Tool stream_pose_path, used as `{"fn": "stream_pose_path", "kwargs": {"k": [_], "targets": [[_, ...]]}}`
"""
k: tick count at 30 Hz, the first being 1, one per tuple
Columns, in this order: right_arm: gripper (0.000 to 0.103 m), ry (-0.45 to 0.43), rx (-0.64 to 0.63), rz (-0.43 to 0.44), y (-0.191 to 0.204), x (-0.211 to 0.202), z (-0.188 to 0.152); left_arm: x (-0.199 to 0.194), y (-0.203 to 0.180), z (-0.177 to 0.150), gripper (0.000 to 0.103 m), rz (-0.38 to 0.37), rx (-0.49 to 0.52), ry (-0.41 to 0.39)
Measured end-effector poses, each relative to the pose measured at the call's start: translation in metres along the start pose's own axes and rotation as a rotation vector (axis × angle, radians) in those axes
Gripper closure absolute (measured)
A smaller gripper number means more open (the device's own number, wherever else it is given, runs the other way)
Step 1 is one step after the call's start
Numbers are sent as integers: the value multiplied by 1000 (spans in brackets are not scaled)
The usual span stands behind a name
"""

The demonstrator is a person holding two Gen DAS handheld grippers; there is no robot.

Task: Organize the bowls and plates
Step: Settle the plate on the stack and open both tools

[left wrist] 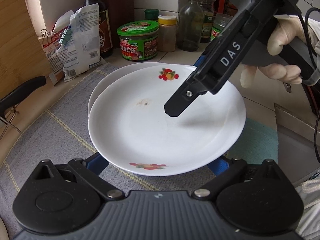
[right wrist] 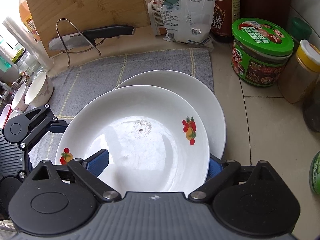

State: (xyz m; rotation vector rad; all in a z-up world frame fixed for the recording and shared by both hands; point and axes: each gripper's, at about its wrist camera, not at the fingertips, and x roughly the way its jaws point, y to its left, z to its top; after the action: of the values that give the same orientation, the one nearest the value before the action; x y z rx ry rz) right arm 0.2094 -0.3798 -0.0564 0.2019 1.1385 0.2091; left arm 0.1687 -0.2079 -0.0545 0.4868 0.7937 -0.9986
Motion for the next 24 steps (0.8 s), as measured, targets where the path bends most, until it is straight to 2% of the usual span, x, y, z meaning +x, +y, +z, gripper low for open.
{"fn": "stream_pose_path", "kwargs": {"k": [24], "targets": [[1,-4,25,1,1,-11,-5,1,3,2,2,12,15,-3]]}}
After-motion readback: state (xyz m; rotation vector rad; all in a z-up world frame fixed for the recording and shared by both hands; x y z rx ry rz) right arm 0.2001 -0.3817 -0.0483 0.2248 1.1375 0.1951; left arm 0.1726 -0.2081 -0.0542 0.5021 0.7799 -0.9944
